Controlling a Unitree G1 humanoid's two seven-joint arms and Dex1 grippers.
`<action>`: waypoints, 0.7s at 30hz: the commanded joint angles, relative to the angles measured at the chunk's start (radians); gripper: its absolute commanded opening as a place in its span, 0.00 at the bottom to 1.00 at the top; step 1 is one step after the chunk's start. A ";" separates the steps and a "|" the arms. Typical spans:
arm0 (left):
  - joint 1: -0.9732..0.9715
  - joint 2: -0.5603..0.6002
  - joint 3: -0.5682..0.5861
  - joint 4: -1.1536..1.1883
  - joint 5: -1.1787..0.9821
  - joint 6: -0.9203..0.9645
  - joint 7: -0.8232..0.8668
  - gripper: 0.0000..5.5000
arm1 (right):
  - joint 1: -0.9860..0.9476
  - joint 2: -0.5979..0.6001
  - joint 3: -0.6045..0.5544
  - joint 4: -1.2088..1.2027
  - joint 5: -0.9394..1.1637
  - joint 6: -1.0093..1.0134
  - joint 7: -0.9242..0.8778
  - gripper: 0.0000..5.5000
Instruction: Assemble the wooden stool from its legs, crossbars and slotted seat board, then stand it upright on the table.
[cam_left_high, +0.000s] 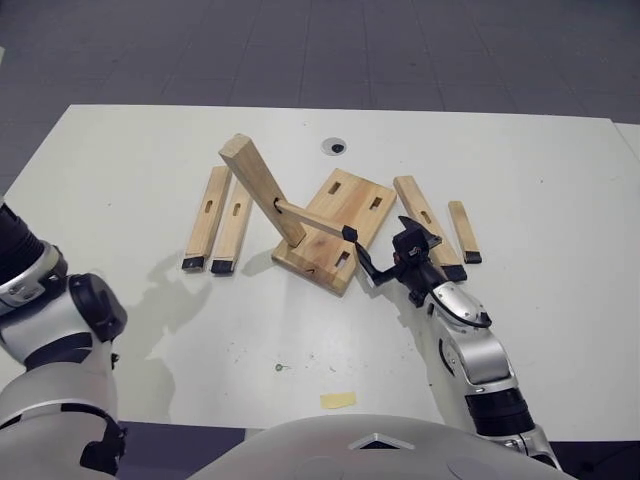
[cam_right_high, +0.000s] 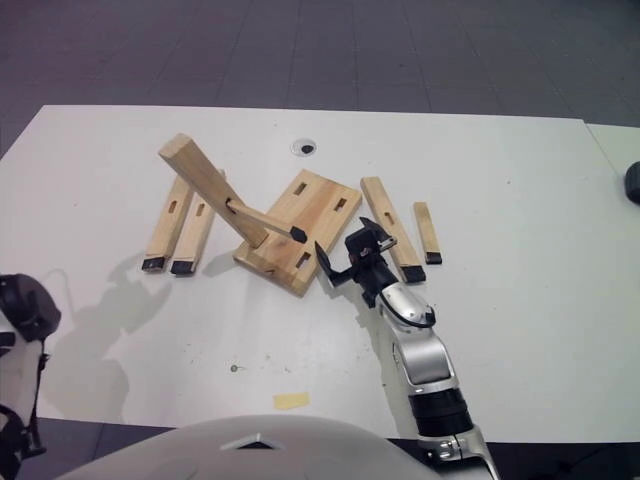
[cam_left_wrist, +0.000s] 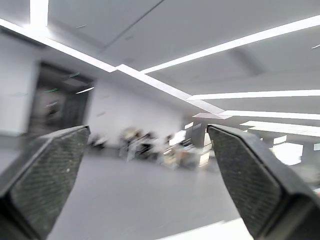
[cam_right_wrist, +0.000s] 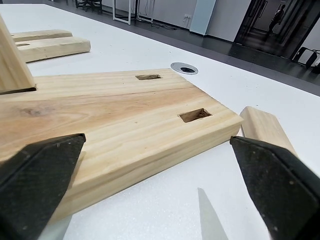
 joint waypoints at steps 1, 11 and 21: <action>0.260 0.019 -0.208 0.156 0.295 -0.025 -0.120 0.92 | 0.006 0.006 -0.007 0.007 -0.003 -0.008 -0.011 0.98; 0.448 -0.039 -0.373 0.251 0.612 -0.039 -0.236 0.98 | 0.022 0.007 -0.006 0.002 -0.006 -0.010 -0.019 0.98; 0.486 -0.060 -0.348 0.282 0.717 -0.016 -0.266 0.88 | 0.029 0.016 -0.001 0.003 -0.011 -0.014 -0.026 0.98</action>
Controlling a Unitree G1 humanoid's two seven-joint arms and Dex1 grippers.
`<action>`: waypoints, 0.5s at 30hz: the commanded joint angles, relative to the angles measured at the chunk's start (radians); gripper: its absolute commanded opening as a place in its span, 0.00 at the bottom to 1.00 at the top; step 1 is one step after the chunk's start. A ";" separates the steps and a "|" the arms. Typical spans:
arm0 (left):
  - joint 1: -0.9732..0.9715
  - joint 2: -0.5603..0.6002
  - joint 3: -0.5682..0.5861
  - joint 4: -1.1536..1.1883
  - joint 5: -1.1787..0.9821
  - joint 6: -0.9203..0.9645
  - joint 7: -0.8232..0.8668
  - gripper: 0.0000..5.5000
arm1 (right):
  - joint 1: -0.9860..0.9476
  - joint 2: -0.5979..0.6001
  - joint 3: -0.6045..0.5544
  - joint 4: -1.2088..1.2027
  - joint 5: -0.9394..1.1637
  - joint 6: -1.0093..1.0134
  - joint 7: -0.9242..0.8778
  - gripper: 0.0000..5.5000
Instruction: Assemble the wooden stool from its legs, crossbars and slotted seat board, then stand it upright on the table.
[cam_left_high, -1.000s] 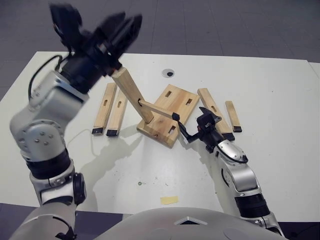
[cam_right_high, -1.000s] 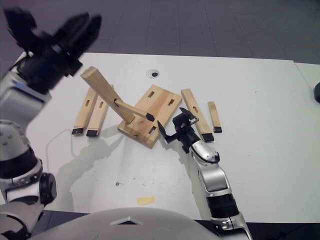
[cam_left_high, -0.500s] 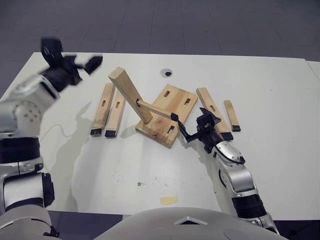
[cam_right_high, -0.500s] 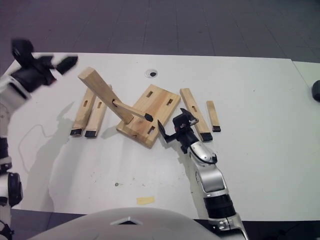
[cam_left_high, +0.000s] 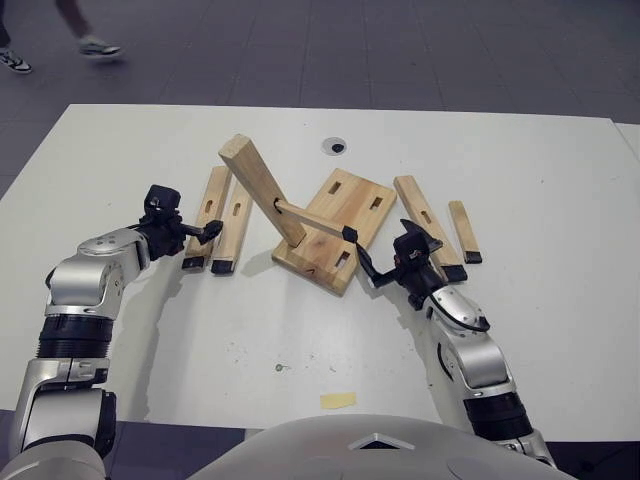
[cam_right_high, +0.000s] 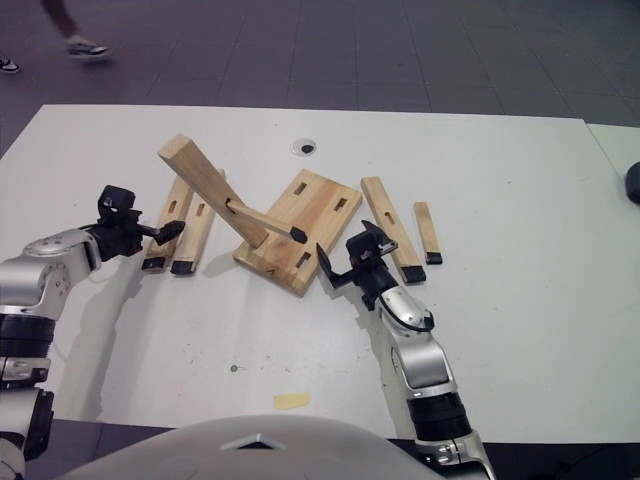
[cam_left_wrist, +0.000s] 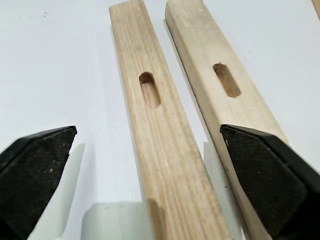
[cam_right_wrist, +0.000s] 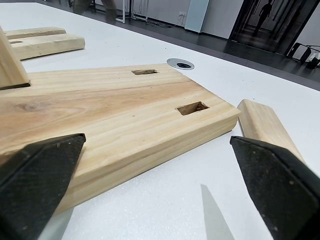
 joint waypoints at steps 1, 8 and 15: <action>-0.003 -0.002 0.004 0.015 0.051 0.013 -0.022 0.84 | 0.004 0.007 -0.002 0.003 -0.004 -0.003 -0.009 0.98; 0.056 0.040 -0.080 0.030 0.143 0.023 -0.158 0.63 | 0.007 0.013 -0.003 0.002 -0.007 -0.003 -0.020 0.98; 0.043 0.104 -0.137 0.034 0.192 0.062 -0.272 0.42 | 0.023 0.030 0.007 -0.001 -0.013 -0.007 -0.045 0.98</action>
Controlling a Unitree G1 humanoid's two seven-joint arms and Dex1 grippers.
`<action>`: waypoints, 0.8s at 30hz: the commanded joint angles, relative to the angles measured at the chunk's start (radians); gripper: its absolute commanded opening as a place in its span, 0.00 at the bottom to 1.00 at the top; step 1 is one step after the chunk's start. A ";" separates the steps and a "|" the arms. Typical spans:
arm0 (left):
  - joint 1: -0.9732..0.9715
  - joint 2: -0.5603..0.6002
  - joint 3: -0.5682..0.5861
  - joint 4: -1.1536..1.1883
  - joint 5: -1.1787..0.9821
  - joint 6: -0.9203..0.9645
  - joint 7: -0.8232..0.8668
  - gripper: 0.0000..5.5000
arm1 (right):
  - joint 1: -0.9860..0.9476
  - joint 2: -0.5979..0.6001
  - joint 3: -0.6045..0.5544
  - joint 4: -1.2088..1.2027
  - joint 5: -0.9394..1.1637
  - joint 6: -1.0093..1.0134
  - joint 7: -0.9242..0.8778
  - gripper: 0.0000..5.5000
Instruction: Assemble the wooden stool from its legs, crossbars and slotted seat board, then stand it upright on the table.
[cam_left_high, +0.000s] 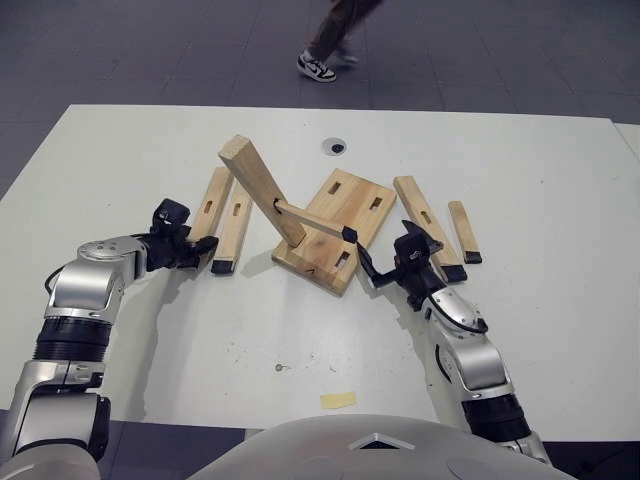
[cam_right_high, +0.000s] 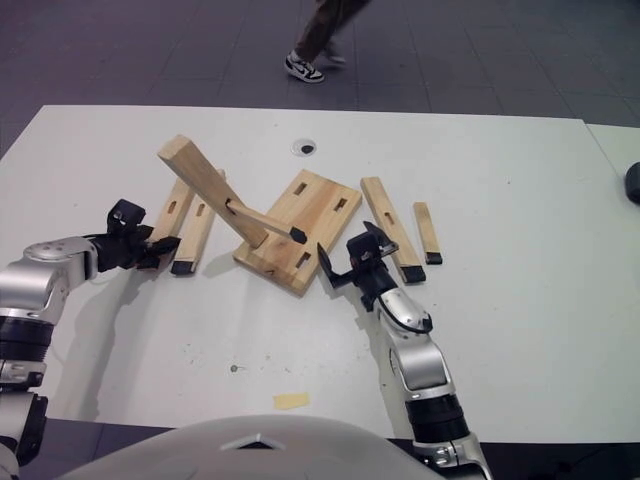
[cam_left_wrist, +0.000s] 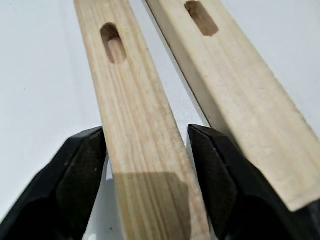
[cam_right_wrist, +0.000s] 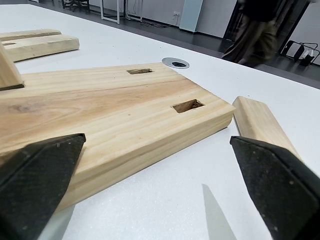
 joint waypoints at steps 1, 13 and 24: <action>0.031 0.037 -0.059 0.033 0.060 0.056 -0.055 0.40 | 0.010 0.015 0.007 0.000 -0.012 -0.002 -0.017 0.98; -0.117 -0.144 0.170 -0.034 -0.037 -0.049 0.053 0.38 | -0.049 0.019 -0.111 -0.011 0.064 0.036 -0.041 0.98; -0.212 -0.304 0.080 -0.361 -0.081 -0.090 0.070 0.38 | -0.409 -0.007 -0.491 -0.234 0.790 0.420 0.025 0.98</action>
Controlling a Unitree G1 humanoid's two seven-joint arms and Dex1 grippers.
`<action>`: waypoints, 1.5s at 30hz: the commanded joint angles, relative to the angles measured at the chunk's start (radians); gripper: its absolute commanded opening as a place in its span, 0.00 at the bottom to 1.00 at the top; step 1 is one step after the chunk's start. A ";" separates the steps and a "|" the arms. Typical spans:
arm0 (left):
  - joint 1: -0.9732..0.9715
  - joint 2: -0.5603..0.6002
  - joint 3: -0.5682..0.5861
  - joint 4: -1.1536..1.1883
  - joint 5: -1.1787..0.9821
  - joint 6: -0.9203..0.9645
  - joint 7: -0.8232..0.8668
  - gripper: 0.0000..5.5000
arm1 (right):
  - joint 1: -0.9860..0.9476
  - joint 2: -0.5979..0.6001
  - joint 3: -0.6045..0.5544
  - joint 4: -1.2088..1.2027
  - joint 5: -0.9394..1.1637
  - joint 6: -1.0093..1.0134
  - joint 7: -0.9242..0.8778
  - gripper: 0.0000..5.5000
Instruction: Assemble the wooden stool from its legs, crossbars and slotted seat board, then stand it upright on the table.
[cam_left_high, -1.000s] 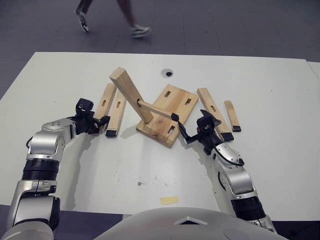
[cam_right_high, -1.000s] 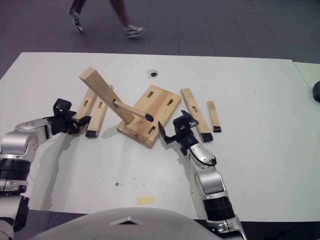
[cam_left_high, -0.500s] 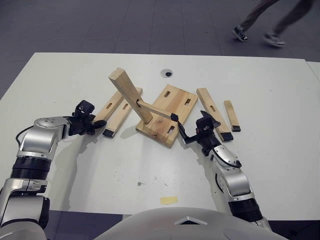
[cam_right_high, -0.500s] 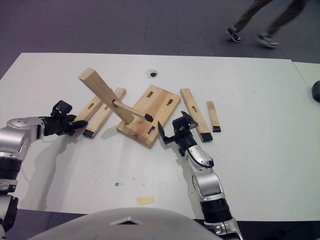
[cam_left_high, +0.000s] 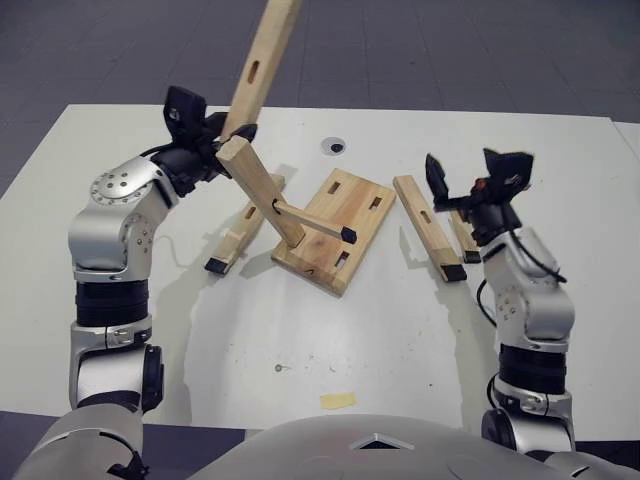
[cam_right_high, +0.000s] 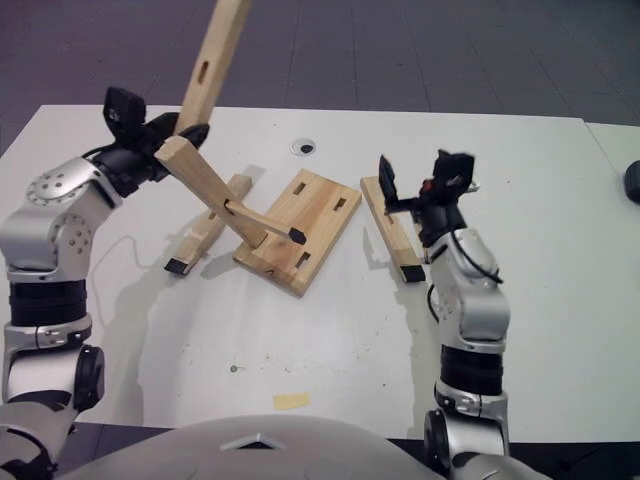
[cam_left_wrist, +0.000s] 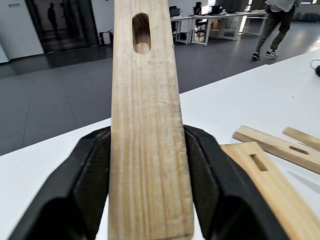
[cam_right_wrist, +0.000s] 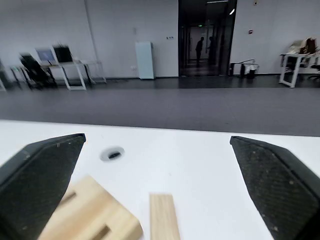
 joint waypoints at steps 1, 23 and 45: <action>0.034 -0.015 -0.068 -0.104 0.001 0.003 -0.029 0.38 | -0.098 0.055 -0.110 -0.118 0.458 0.175 0.013 0.98; 0.055 -0.018 -0.138 -0.282 -0.128 0.062 -0.154 0.38 | -0.244 0.108 -0.120 0.113 0.944 0.260 -0.285 0.79; 0.038 0.099 -0.210 -0.245 0.108 -0.136 -0.231 0.38 | -0.197 0.187 -0.064 0.042 0.996 0.190 -0.508 0.19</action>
